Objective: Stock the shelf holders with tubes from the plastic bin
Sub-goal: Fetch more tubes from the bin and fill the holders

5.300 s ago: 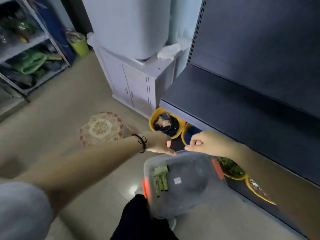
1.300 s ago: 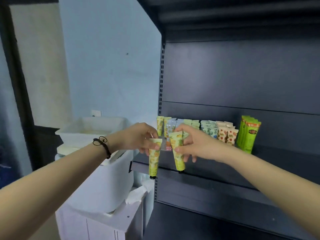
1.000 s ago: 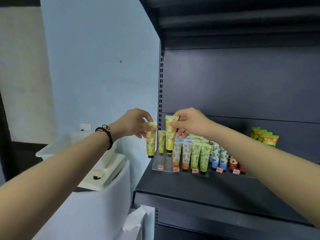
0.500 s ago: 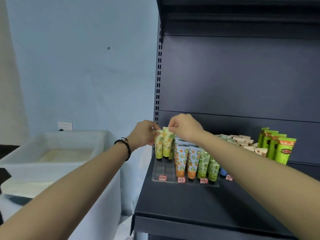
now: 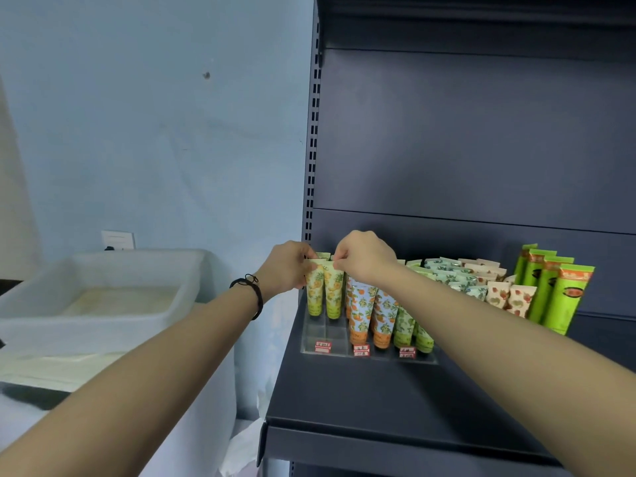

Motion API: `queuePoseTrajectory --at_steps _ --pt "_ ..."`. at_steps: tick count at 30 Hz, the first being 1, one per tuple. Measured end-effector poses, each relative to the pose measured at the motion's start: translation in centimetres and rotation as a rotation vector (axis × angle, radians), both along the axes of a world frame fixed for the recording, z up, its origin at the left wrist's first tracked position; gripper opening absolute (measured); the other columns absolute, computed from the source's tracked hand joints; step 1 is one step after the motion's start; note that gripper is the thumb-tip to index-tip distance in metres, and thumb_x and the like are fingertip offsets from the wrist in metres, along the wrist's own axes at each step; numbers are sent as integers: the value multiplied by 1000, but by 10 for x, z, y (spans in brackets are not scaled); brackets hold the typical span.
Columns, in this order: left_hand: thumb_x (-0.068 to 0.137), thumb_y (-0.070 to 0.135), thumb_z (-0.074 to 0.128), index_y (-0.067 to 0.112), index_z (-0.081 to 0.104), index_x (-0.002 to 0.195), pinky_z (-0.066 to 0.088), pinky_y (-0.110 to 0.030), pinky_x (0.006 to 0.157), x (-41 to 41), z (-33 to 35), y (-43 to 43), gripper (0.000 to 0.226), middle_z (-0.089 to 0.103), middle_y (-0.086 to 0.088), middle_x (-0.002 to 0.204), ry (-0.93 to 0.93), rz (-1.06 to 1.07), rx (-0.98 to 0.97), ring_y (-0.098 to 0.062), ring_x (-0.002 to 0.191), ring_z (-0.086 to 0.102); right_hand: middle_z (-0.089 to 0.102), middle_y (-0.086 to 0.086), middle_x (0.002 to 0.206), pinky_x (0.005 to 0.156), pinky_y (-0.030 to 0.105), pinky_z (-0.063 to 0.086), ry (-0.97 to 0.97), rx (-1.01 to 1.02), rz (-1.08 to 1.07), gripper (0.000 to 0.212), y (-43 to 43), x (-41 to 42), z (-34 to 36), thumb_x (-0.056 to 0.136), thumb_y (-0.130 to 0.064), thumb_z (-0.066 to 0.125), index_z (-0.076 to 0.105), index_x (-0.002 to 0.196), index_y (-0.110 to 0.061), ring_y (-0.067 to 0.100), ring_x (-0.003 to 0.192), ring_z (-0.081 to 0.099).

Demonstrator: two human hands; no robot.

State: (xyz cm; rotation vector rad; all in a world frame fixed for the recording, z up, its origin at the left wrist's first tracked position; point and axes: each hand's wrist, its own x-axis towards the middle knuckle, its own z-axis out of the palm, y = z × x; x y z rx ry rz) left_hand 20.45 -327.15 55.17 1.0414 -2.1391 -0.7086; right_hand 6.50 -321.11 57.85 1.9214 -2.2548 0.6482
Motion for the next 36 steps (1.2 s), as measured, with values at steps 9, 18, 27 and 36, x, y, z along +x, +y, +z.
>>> queuePoseTrajectory --at_steps 9,18,27,36 --pt "93 12 55 9 57 117 42 -8 50 -1 -3 3 24 60 -9 106 -4 46 -120 -18 81 55 69 3 78 56 27 50 -20 27 -105 17 -3 0 2 80 -5 56 71 77 -10 23 70 65" --pt "91 32 58 25 54 117 46 -30 80 16 9 37 27 58 2 114 -136 162 -417 -16 103 55 71 -2 97 77 39 58 -78 -44 29 12 31 -4 12 86 -18 62 73 93 -18 22 88 66" --pt "86 60 49 26 56 86 46 -31 67 35 -8 170 34 63 9 85 -553 109 -390 -16 83 59 68 -8 79 72 34 53 14 7 308 24 158 -18 -10 85 -51 62 63 77 -29 15 76 63" --pt "87 69 35 19 58 84 43 -31 70 27 -152 333 55 66 3 91 -899 -9 -30 -20 85 58 60 -6 73 62 33 42 183 532 551 52 297 -32 -140 86 -69 43 60 75 -22 17 74 57"
